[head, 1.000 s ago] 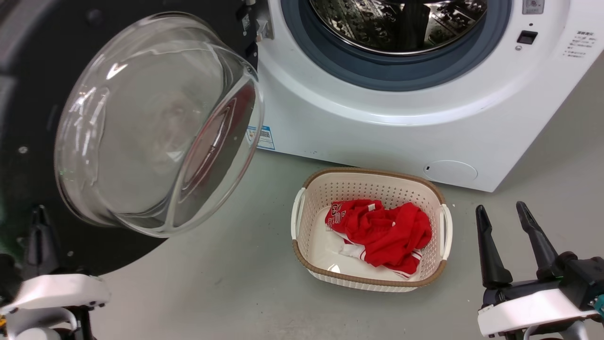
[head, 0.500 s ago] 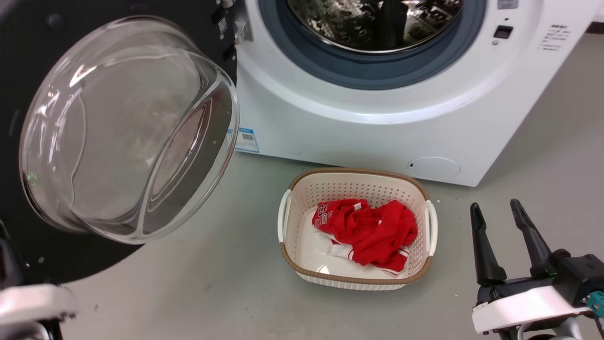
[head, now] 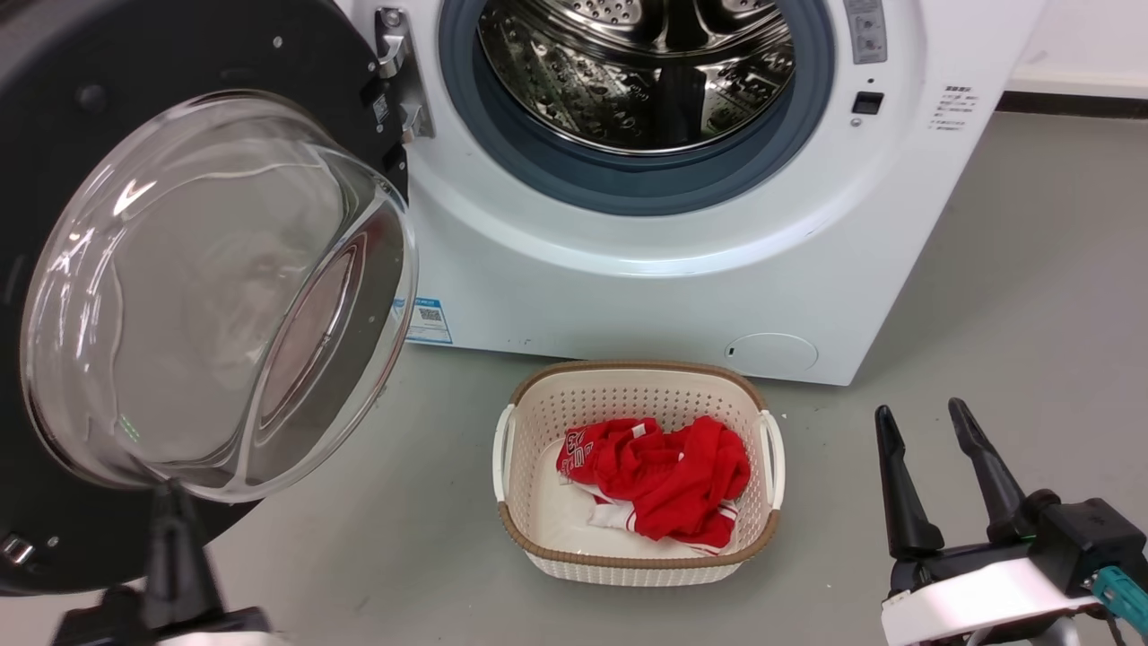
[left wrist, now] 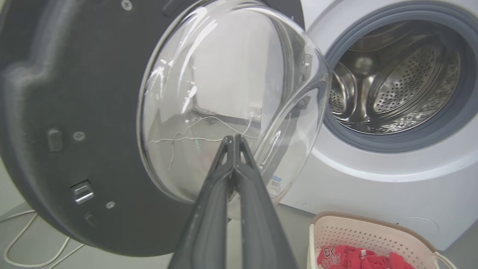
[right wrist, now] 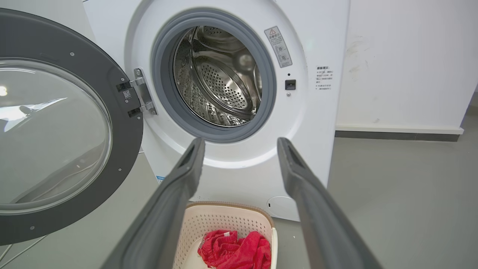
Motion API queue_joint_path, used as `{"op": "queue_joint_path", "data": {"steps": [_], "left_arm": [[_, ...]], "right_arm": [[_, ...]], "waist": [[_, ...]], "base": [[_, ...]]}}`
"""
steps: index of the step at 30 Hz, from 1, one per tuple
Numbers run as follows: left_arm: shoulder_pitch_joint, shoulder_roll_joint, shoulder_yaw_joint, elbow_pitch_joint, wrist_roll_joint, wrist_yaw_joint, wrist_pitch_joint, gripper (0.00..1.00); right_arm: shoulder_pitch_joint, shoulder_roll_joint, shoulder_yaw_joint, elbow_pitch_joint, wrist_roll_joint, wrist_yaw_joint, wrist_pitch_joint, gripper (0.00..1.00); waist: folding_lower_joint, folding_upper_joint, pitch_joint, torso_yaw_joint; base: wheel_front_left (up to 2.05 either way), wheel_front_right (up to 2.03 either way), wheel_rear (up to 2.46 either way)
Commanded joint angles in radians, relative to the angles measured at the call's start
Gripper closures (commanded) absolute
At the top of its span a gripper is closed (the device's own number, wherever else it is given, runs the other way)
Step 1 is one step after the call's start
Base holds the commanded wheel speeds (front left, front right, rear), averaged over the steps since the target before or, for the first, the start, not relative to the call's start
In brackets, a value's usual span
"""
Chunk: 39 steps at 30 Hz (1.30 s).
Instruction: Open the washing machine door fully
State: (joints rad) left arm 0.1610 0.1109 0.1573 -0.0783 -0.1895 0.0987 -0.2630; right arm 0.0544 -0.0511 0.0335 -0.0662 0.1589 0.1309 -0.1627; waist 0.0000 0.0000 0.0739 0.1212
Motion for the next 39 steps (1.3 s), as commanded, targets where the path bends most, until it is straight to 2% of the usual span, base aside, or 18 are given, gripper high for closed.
{"op": "queue_joint_path", "data": {"steps": [1, 2, 3, 4, 5, 13, 24, 39], "left_arm": [[0.001, -0.007, -0.011, -0.007, 0.006, -0.003, -0.002, 1.0], [-0.006, -0.012, -0.024, -0.008, 0.013, -0.01, -0.002, 0.71], [-0.014, -0.017, -0.041, -0.005, 0.02, -0.014, -0.002, 0.51], [-0.019, -0.022, -0.057, -0.003, 0.028, -0.019, -0.002, 0.12], [-0.024, -0.026, -0.072, -0.001, 0.036, -0.024, -0.002, 0.0], [-0.081, -0.04, -0.155, 0.03, 0.075, -0.05, -0.002, 0.0], [-0.137, -0.031, -0.174, 0.087, 0.115, -0.069, -0.002, 0.0], [-0.105, -0.035, -0.171, 0.096, 0.117, -0.057, -0.002, 0.0]], "right_arm": [[0.008, 0.002, 0.002, 0.001, 0.002, 0.0, -0.005, 0.0], [0.008, 0.002, 0.004, 0.001, 0.001, 0.0, -0.004, 0.0], [0.007, 0.002, 0.004, 0.001, -0.001, 0.0, -0.004, 0.0], [0.008, 0.002, 0.008, 0.003, -0.002, 0.0, -0.003, 0.0], [0.009, 0.002, 0.011, 0.002, -0.002, 0.0, -0.002, 0.0], [0.019, 0.002, -0.003, -0.012, -0.023, 0.0, 0.003, 0.0], [0.048, 0.002, -0.013, -0.018, -0.047, 0.0, 0.011, 0.0], [0.048, 0.002, 0.0, -0.016, -0.031, 0.0, 0.008, 0.0]], "waist": [[0.0, 0.0, -0.008, -0.009], [0.0, 0.0, -0.011, -0.014], [0.0, 0.0, -0.015, -0.018], [0.0, 0.0, -0.021, -0.024], [0.0, 0.0, -0.025, -0.031], [0.0, 0.0, -0.054, -0.086], [0.0, 0.0, -0.079, -0.162], [0.0, 0.0, -0.081, -0.171]], "base": [[0.0, 0.0, 0.0], [0.0, 0.0, 0.0], [0.0, 0.0, 0.0], [0.0, 0.0, 0.0], [0.0, 0.0, 0.0], [0.0, 0.0, 0.0], [0.0, 0.0, 0.0], [0.0, 0.0, 0.0]]}}
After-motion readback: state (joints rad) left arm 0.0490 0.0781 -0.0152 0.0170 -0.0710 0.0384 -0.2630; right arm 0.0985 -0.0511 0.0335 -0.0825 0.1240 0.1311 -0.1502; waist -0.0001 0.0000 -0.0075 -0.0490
